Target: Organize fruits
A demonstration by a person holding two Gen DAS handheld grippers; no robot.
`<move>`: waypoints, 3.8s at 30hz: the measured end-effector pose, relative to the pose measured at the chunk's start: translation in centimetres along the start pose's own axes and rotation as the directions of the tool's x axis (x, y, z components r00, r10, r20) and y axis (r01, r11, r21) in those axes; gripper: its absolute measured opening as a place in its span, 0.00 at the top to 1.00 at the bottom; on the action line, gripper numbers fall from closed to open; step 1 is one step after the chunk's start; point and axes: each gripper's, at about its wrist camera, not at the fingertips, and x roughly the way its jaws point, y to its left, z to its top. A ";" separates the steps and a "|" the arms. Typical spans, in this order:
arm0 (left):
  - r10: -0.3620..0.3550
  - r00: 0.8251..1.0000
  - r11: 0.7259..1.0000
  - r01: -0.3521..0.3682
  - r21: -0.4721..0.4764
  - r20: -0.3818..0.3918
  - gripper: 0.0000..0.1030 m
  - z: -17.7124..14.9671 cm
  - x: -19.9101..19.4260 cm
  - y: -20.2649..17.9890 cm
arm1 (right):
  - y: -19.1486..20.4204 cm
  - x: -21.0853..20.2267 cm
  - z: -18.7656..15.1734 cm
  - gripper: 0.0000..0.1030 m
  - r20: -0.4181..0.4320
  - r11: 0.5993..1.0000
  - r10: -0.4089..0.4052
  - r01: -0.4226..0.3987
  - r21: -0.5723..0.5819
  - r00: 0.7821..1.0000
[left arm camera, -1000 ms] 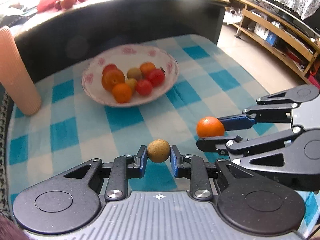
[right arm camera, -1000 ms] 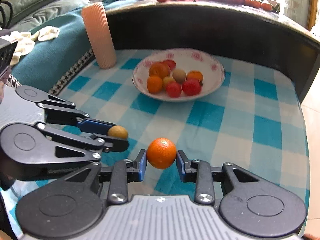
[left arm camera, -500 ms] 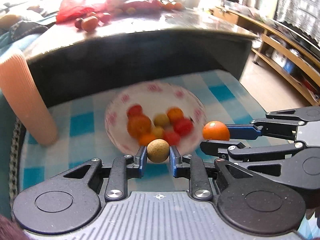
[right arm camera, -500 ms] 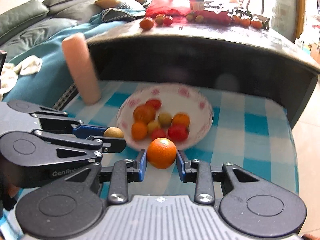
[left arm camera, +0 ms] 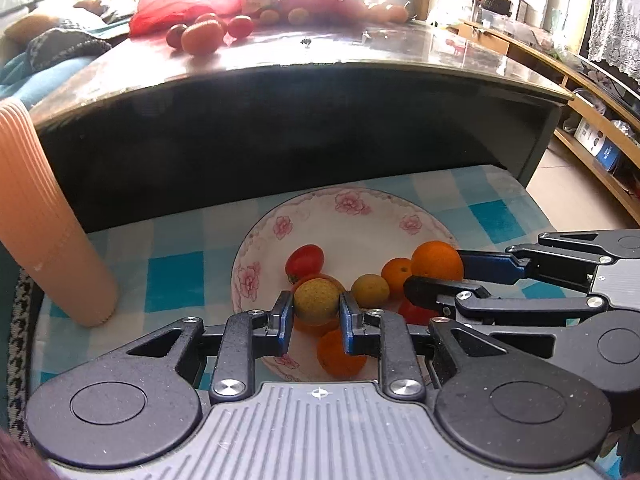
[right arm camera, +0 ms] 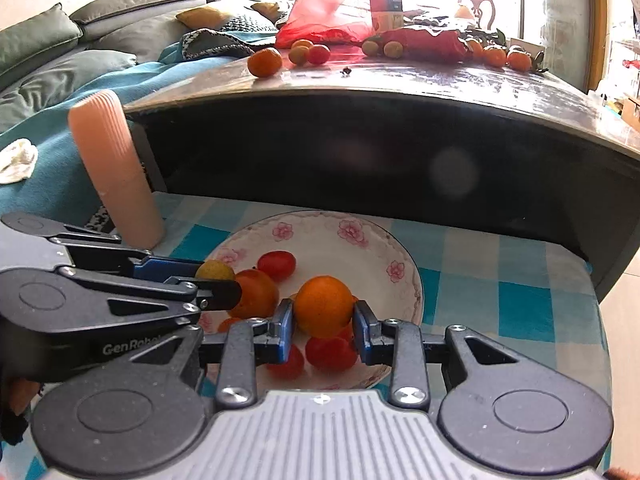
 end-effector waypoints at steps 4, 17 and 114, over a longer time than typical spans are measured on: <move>0.007 1.000 1.000 -0.007 -0.012 -0.003 0.71 0.0 0.2 0.3 | -0.2 0.5 -0.1 0.43 0.010 1.000 0.008 -0.008 -0.010 1.000; 0.024 1.000 0.999 -0.023 -0.049 0.008 0.60 0.3 0.3 1.3 | 0.0 1.1 0.2 0.43 0.050 0.999 0.017 -0.015 -0.032 0.999; 0.145 0.989 0.976 -0.149 -0.160 -0.036 0.00 -14.6 -15.8 -4.9 | 6.3 -19.5 -14.8 0.35 -0.061 0.963 -0.082 0.095 0.252 0.995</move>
